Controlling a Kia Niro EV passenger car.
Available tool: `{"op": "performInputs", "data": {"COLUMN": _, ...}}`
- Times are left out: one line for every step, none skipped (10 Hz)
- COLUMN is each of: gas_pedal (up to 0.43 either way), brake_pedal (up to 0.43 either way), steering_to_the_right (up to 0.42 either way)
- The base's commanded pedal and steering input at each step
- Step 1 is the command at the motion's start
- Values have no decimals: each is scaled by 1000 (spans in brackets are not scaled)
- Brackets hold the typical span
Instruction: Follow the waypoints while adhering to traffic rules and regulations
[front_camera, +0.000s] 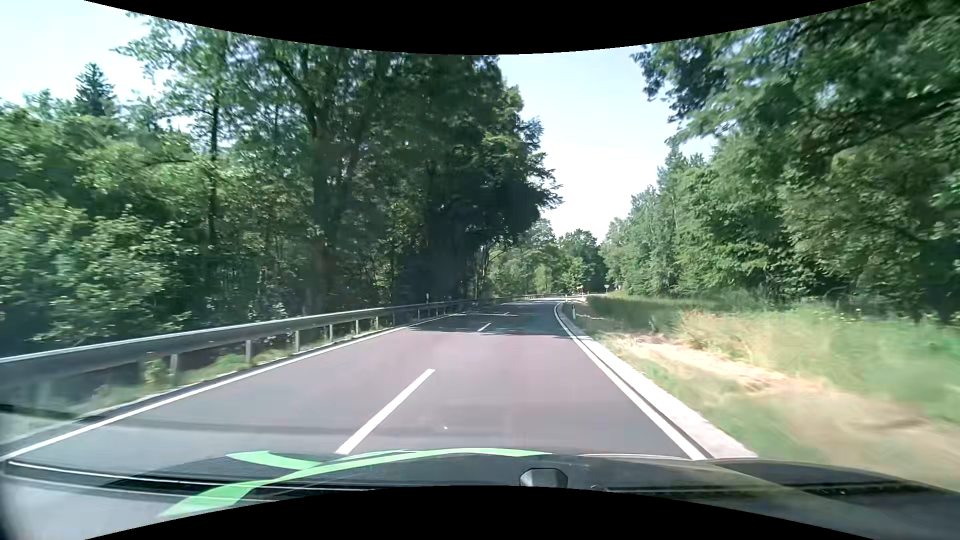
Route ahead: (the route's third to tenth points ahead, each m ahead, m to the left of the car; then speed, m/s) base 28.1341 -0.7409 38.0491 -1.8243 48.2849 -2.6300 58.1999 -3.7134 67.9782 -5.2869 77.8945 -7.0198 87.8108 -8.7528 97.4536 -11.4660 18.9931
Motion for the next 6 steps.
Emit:
{"op": "performInputs", "data": {"gas_pedal": 169, "brake_pedal": 0, "steering_to_the_right": 16}}
{"op": "performInputs", "data": {"gas_pedal": 169, "brake_pedal": 0, "steering_to_the_right": 16}}
{"op": "performInputs", "data": {"gas_pedal": 169, "brake_pedal": 0, "steering_to_the_right": 16}}
{"op": "performInputs", "data": {"gas_pedal": 169, "brake_pedal": 0, "steering_to_the_right": 16}}
{"op": "performInputs", "data": {"gas_pedal": 157, "brake_pedal": 0, "steering_to_the_right": 16}}
{"op": "performInputs", "data": {"gas_pedal": 157, "brake_pedal": 0, "steering_to_the_right": 16}}
